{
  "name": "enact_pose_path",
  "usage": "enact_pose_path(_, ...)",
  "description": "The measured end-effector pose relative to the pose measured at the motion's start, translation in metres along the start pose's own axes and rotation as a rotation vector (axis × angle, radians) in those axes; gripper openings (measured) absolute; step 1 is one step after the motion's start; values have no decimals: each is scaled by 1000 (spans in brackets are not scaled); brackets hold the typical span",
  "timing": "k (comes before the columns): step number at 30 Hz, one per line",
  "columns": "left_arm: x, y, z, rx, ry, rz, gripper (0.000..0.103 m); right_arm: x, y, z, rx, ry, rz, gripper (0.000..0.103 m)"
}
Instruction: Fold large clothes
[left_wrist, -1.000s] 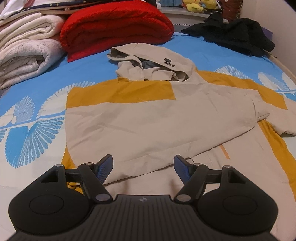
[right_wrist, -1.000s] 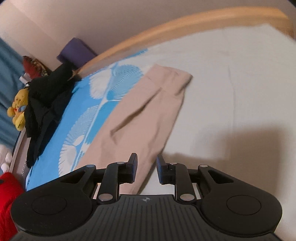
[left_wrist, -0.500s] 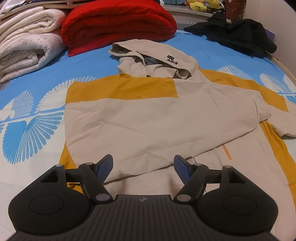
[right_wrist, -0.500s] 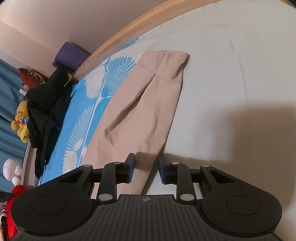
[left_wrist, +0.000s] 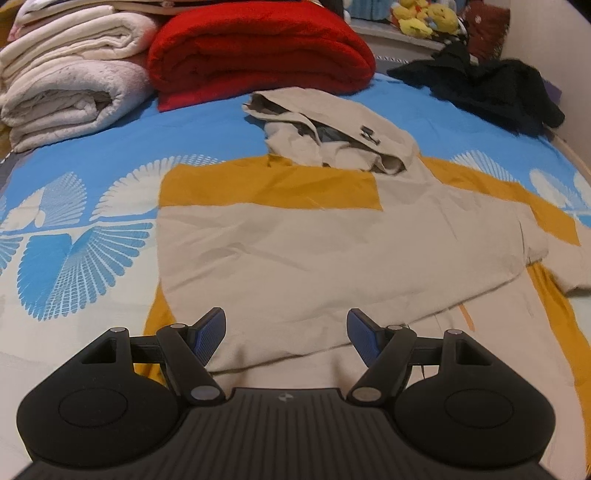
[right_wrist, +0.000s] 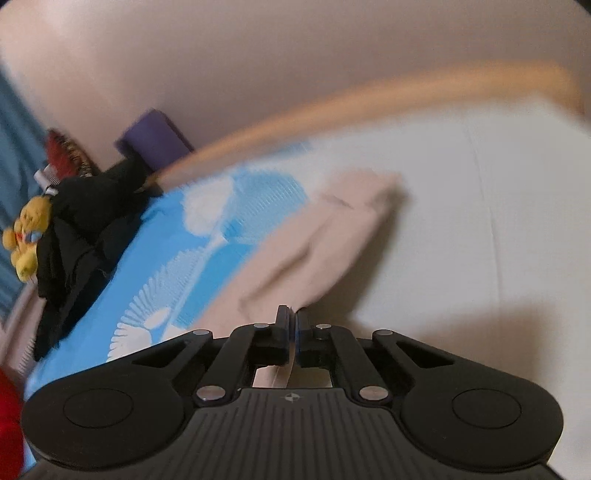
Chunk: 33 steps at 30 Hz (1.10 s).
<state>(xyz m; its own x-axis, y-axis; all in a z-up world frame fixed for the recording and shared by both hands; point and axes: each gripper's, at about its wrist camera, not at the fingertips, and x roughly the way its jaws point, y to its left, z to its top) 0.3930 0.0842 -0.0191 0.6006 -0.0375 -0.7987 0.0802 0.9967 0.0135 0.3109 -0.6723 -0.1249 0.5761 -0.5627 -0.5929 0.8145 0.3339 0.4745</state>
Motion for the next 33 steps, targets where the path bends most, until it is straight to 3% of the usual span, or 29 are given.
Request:
enact_pose_path(5, -10, 26, 9, -72, -20, 6, 77, -66, 100, -14, -304, -178, 61, 1)
enact_pose_path(7, -15, 36, 12, -99, -27, 3, 77, -103, 144, -32, -415, -207, 169, 1)
enact_pose_path(9, -20, 47, 15, -128, -37, 4, 77, -149, 191, -65, -571, -211, 334, 1)
enact_pose_path(11, -24, 57, 18, -160, -48, 3, 77, -198, 230, -113, -730, -127, 565, 1)
enact_pose_path(13, -29, 67, 21, -185, -56, 2, 77, -235, 256, -166, -849, 111, 793, 3)
enact_pose_path(15, -32, 75, 23, -203, -63, 3, 77, -262, 264, -213, -906, 323, 908, 3)
enact_pose_path(17, -34, 82, 24, -225, -64, 5, 77, -277, 259, -242, -906, 461, 908, 13)
enact_pose_path(20, -35, 89, 24, -248, -63, 6, 77, -274, 241, -242, -799, 562, 832, 20)
enact_pose_path(21, -34, 89, 24, -251, -63, 7, 77, -271, 233, -235, -759, 558, 809, 21)
enact_pose_path(24, -31, 84, 24, -240, -57, 5, 77, -258, 209, -219, -678, 501, 721, 38)
enact_pose_path(28, -23, 62, 21, -184, -47, -16, 77, -206, 188, -226, -606, 561, 564, 39)
enact_pose_path(29, -20, 55, 20, -169, -43, -25, 74, -193, 184, -234, -609, 600, 537, 39)
enact_pose_path(33, -11, 27, 17, -101, -37, -97, 47, -160, 180, -263, -653, 767, 501, 42)
